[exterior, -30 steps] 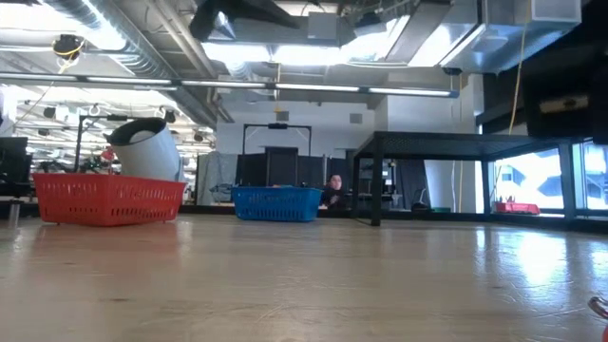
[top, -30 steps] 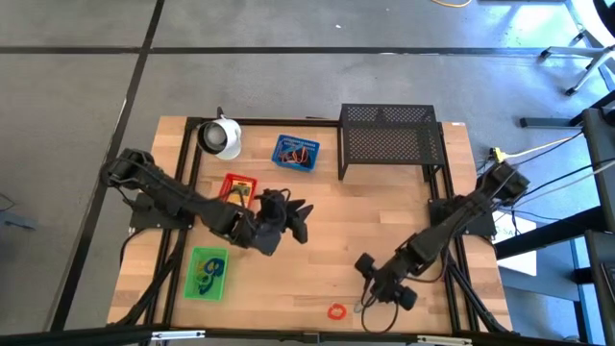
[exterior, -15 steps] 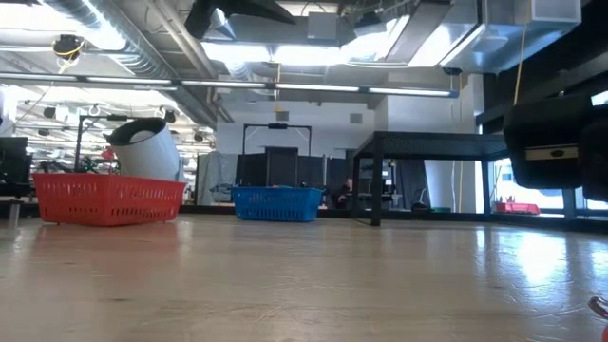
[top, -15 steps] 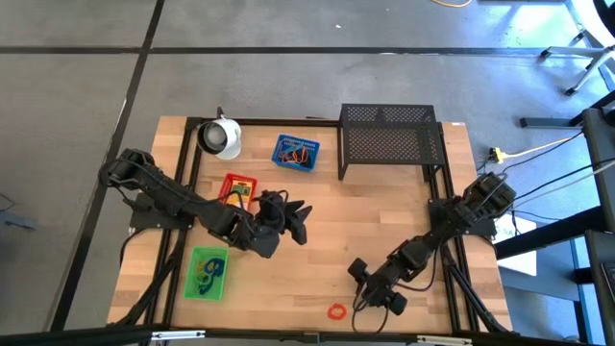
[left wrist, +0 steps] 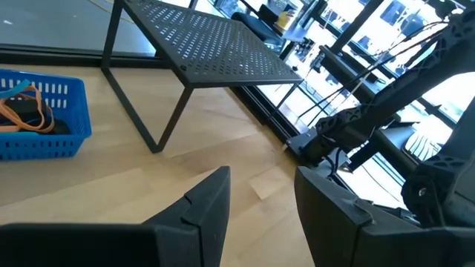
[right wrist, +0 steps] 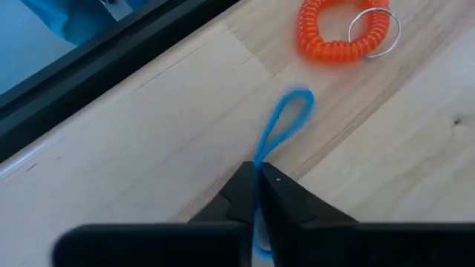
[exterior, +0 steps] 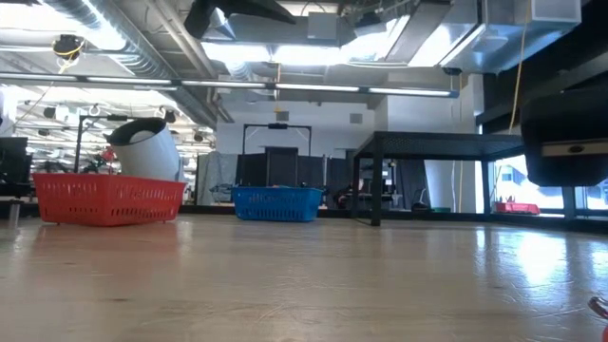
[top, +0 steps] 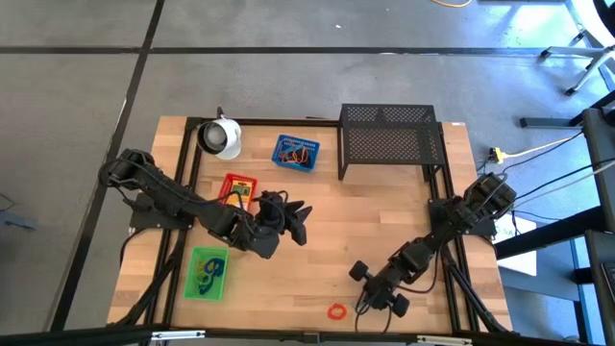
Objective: Pick & Place Office Desk Supplies
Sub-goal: Put the blue rubber band into the blue bin
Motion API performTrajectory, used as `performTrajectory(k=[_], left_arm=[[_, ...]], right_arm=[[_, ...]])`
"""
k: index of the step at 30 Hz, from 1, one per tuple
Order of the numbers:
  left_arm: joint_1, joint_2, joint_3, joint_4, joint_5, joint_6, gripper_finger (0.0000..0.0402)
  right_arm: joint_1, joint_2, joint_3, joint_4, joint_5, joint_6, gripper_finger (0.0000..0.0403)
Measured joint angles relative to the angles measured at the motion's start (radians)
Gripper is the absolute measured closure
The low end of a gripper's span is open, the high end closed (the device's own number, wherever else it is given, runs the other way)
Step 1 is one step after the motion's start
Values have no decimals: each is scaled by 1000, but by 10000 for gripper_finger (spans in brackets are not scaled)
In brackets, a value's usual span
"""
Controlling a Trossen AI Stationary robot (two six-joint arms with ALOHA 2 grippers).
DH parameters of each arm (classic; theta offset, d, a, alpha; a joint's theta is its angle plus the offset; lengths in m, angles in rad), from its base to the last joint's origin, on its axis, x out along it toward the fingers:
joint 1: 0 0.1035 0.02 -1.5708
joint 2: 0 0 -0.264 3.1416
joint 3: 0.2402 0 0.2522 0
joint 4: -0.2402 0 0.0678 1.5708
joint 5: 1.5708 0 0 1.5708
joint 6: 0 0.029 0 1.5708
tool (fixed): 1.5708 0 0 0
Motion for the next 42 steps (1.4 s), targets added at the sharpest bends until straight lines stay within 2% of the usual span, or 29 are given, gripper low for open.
performTrajectory(k=[2, 6, 16, 25, 29, 35, 42], left_arm=[[0, 0, 0, 0, 0, 8, 256], [0, 0, 0, 0, -1, 24, 256], [0, 0, 0, 0, -10, 104, 256], [0, -17, 0, -6, -45, 171, 256], [0, -66, 0, -8, -63, 233, 256], [0, -141, 0, -5, -2, 341, 241], [11, -171, 0, 1, 195, 406, 184]], right_arm=[[-4, 0, -1, 3, -10, 21, 394], [-9, -3, -1, 5, -13, 48, 386], [-111, -76, -6, -106, 5, -45, 395], [-264, -234, -6, -96, 148, -46, 395], [-335, -333, -5, -51, 206, 18, 395], [-400, -446, -3, 114, 287, 119, 395], [-436, -503, -3, 345, 367, 133, 395]])
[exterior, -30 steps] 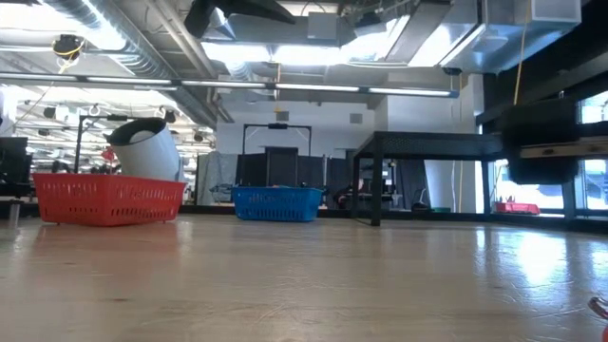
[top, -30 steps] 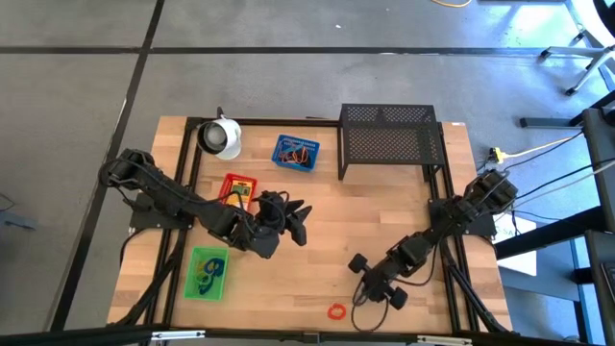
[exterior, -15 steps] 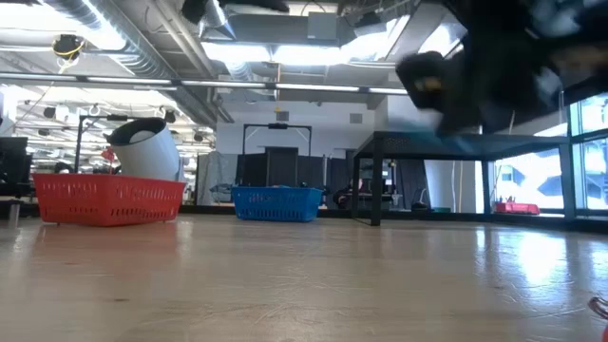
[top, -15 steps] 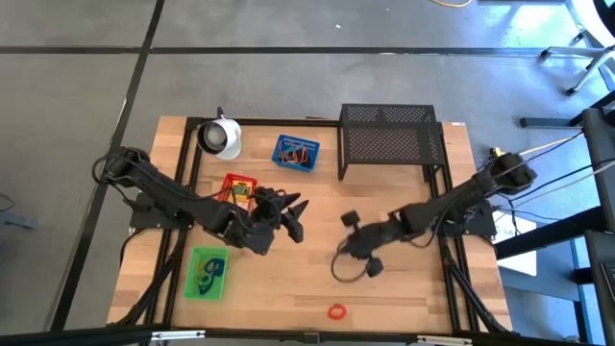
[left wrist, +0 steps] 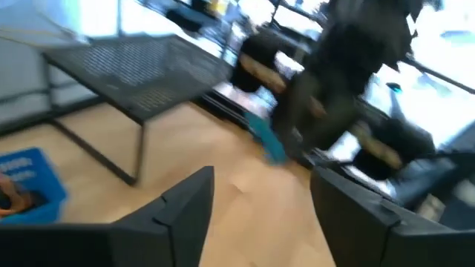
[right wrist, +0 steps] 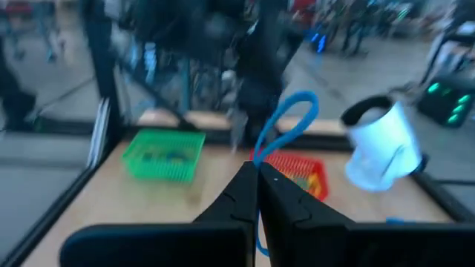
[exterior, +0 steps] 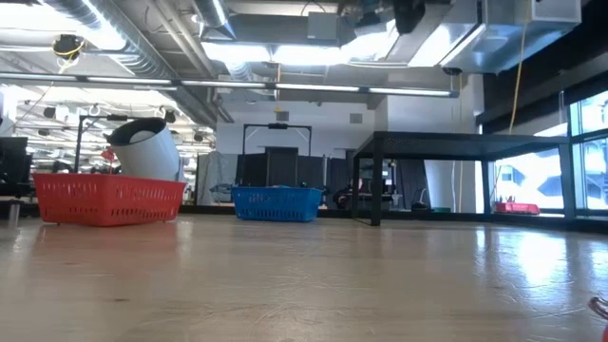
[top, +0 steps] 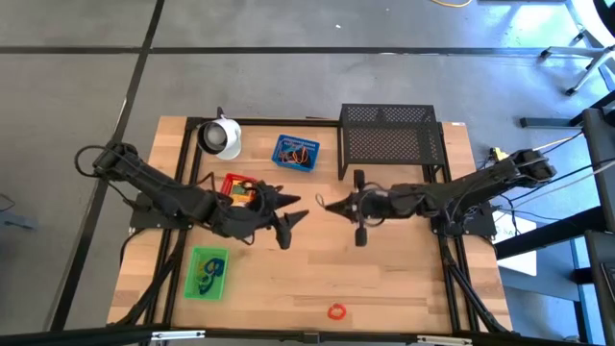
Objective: Pick & Place Office Desk Supplies
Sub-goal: Put the blue rubber band into the blue bin
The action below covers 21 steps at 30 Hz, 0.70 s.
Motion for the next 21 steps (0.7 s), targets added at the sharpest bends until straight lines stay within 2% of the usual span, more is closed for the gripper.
performTrajectory(k=[3, 5, 10, 15, 21], left_arm=[[22, 1, 0, 8, 135, 32, 166], [42, 11, 0, 28, 178, 56, 160], [110, 18, 0, 74, 178, 102, 157], [186, 19, 0, 81, 190, 45, 160], [243, 19, 0, 114, 402, 39, 162]], right_arm=[[-9, -1, 0, 68, 44, -24, 395], [-16, -1, 0, 88, 62, -56, 395], [-21, -1, 0, 103, 62, -171, 395], [-21, -1, 0, 103, 66, -275, 395], [-21, -1, 0, 107, 137, -314, 395]])
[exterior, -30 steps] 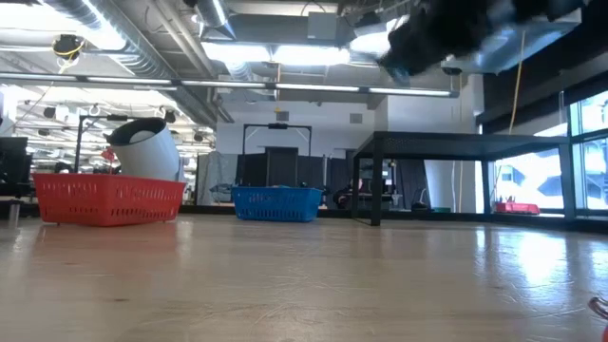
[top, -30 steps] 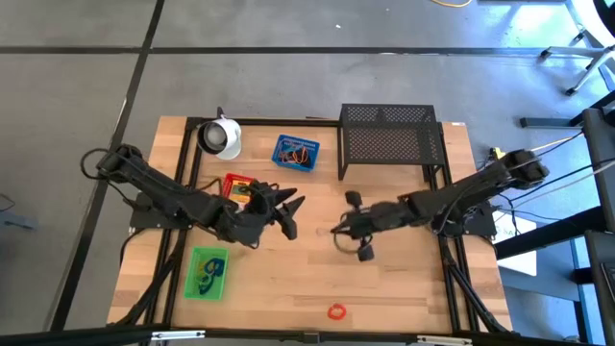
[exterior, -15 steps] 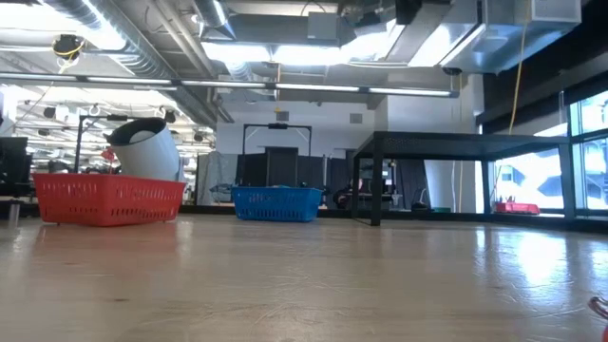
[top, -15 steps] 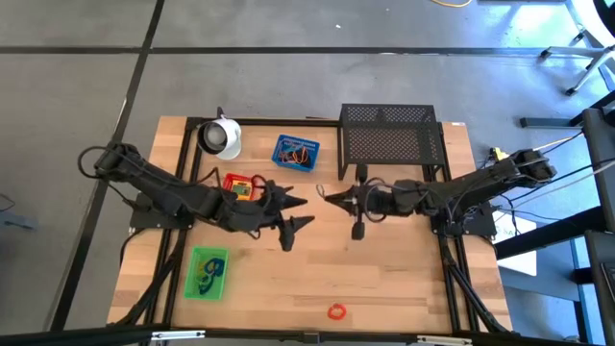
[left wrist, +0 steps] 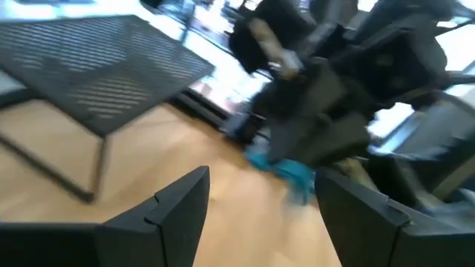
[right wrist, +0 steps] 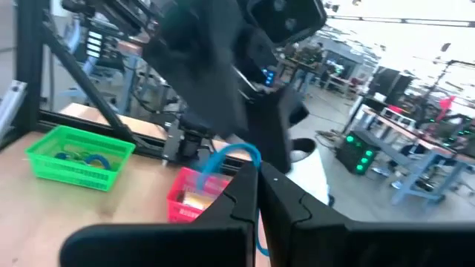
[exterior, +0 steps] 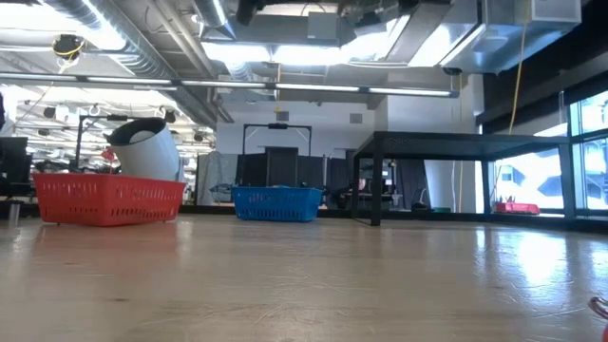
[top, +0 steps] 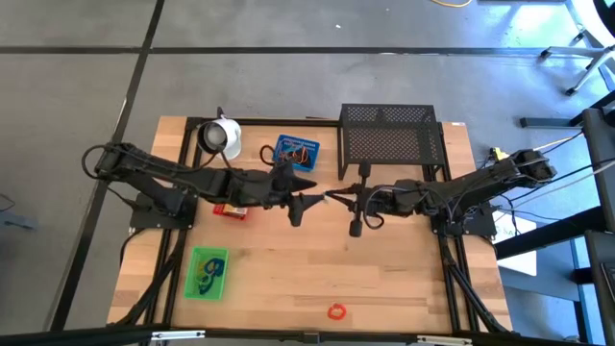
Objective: Pick & Place Office Desk Supplies
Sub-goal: Put the blue rubber band into the blue bin
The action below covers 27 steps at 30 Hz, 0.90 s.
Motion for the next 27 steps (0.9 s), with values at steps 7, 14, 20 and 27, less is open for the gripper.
performTrajectory(k=[7, 14, 20, 27], left_arm=[[8, 0, 0, 69, 77, 54, 162], [8, 0, 0, 70, 9, 56, 162], [8, 0, 0, 70, -23, 54, 162], [19, 0, 0, 81, -24, 43, 162]], right_arm=[[-7, 0, 0, 0, 7, -4, 395], [-10, 0, 0, 4, 7, -4, 393], [-10, 0, 0, 5, 7, -4, 392], [-10, 0, 0, 5, 7, -5, 392]])
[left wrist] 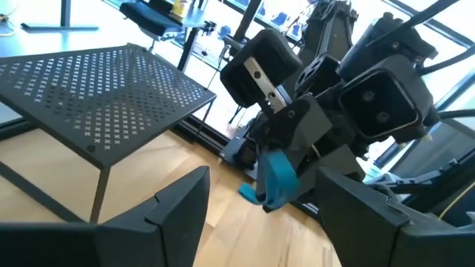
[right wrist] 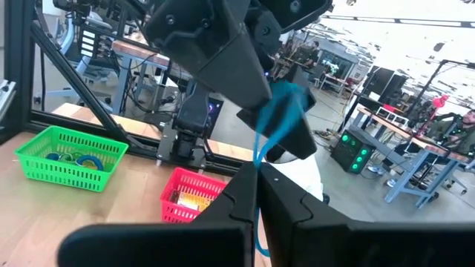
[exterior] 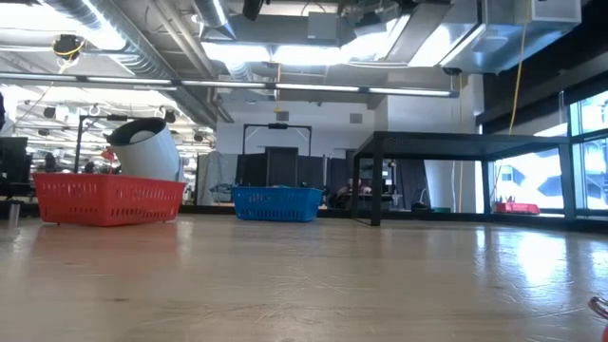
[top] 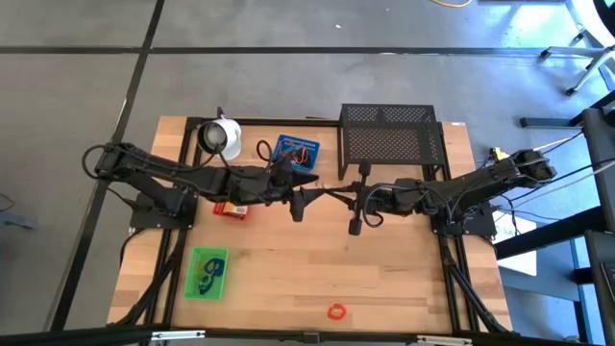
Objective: Pick & Place Office Desk Supplies
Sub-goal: Put the blue rubber band into the blue bin
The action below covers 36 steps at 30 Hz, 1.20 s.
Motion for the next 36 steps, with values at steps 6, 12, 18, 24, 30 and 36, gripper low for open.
performTrajectory(k=[6, 12, 18, 24, 30, 36], left_arm=[[2, 0, 0, 20, 1, 10, 182], [1, 0, 0, 20, 8, 2, 249], [1, 0, 0, 19, 27, 2, 332], [1, 0, 0, 16, 27, 3, 395], [1, 0, 0, 16, 27, 10, 398], [1, 0, 0, 15, 29, 10, 399]], right_arm=[[0, 0, 0, 0, 0, 0, 392], [0, 0, 0, 0, 0, 0, 392], [0, 0, 0, 0, 0, 0, 392], [0, 0, 0, 0, 0, 9, 391], [-2, 0, 0, 0, -1, 67, 388], [-23, 0, 0, 0, -3, 227, 347]])
